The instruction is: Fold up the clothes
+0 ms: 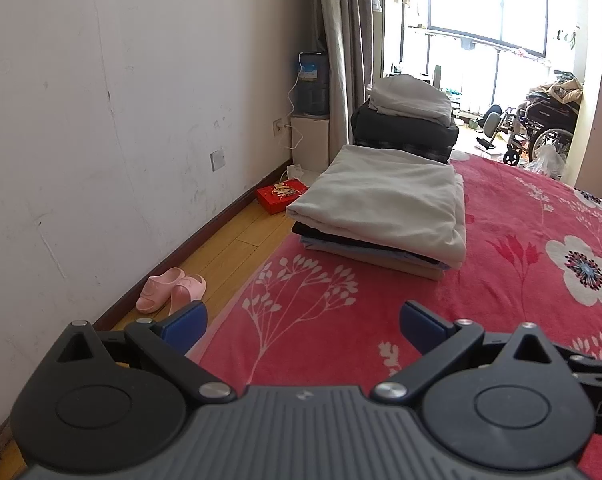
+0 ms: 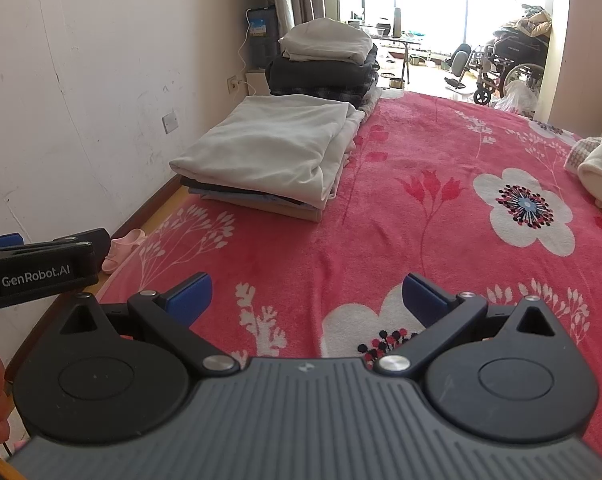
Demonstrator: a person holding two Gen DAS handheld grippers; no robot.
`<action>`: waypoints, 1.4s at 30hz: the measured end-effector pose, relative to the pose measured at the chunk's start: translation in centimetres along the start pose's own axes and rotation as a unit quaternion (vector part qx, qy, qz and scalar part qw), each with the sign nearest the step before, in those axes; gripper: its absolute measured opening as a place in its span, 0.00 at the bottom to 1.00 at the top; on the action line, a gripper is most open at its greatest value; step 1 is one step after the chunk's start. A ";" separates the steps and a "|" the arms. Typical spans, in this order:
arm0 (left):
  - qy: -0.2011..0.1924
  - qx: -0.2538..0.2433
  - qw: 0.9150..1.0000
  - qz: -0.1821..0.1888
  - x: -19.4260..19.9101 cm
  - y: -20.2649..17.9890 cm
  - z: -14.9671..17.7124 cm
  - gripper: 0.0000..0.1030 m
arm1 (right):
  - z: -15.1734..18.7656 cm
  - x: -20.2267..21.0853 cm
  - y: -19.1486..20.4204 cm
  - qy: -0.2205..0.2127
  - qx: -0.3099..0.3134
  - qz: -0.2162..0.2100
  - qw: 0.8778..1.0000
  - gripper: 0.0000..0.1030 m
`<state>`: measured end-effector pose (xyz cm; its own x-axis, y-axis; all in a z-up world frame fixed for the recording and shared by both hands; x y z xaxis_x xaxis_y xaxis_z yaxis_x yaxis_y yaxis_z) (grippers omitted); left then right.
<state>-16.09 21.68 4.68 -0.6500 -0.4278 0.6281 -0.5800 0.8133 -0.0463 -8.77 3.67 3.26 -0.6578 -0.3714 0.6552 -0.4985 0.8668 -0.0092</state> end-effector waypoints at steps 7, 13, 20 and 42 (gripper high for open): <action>0.000 0.000 1.000 0.000 0.0 0.0 0.0 1.00 | 0.0 -0.1 0.0 0.000 0.000 0.000 1.000 0.99; 0.001 0.000 1.000 0.000 0.0 0.1 0.0 1.00 | 0.0 -0.1 0.1 0.000 0.000 0.001 1.000 0.99; 0.002 0.000 1.000 0.000 -0.1 0.1 0.0 1.00 | 0.0 -0.1 0.0 0.001 0.000 0.000 1.000 0.99; 0.006 0.001 1.000 -0.002 0.0 0.0 0.1 1.00 | 0.0 -0.1 0.1 0.002 0.001 0.001 1.000 0.99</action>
Point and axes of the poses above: each gripper's, at about its wrist camera, not at the fingertips, and x roughly against the way its jaws point, y to its left, z to its underside, the point moved 3 cm from there along -x, roughly the way its jaws point, and after that the axes turned 7 degrees about x, right-handed, at the moved point
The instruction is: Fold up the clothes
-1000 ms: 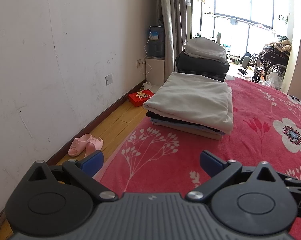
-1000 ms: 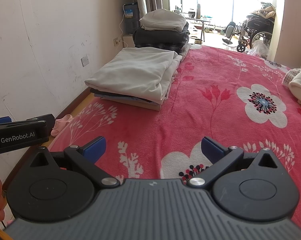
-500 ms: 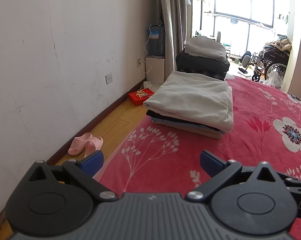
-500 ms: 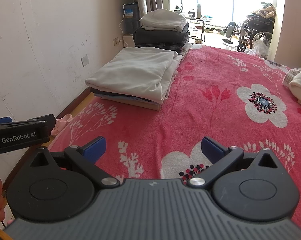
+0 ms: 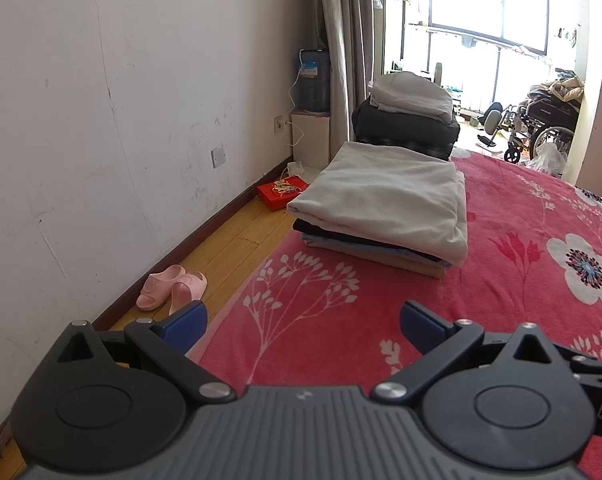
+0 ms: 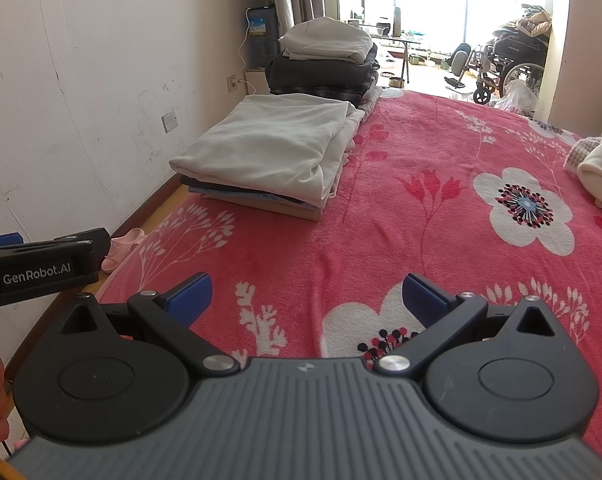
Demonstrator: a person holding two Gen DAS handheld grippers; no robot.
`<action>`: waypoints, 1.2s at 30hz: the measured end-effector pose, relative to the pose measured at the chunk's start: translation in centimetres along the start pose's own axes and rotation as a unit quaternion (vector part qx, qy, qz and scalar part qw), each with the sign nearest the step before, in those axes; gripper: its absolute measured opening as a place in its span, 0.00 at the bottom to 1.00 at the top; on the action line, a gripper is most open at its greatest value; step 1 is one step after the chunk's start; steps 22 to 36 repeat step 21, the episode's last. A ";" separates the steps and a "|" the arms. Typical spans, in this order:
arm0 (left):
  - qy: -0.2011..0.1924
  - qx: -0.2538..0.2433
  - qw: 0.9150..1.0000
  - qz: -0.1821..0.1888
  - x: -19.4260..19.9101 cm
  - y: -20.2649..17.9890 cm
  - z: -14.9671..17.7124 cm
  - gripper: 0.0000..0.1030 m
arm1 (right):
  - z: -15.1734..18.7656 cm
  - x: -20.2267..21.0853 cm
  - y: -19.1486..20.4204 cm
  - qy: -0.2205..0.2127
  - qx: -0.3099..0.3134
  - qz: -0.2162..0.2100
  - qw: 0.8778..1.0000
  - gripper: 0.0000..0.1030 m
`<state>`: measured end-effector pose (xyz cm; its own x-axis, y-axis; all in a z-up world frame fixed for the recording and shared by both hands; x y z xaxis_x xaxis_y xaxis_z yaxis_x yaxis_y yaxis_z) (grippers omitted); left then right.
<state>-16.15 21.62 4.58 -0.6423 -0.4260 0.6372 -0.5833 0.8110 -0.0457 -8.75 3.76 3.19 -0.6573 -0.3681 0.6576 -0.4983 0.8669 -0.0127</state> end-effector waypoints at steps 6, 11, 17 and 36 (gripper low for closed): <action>0.003 -0.003 1.000 -0.001 -0.2 -0.1 0.1 1.00 | 0.0 0.0 0.0 0.001 0.000 0.001 1.000 0.99; 0.003 -0.006 1.000 0.001 -0.2 -0.4 0.2 1.00 | 0.1 0.0 -0.2 0.001 0.000 0.006 1.000 0.99; 0.005 -0.009 1.000 0.010 -0.2 -1.3 0.4 1.00 | 0.2 0.1 -1.0 0.000 -0.008 0.022 1.000 0.99; 0.004 -0.013 1.000 0.012 -0.1 -1.6 0.5 1.00 | 0.3 0.1 -1.0 0.000 -0.006 0.023 1.000 0.99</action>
Point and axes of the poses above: each gripper's, at about its wrist camera, not at the fingertips, and x roughly against the way its jaws point, y to its left, z to its underside, the point moved 3 cm from there along -x, roughly the way its jaws point, and after that the axes turned 7 degrees about x, right-handed, at the moved point
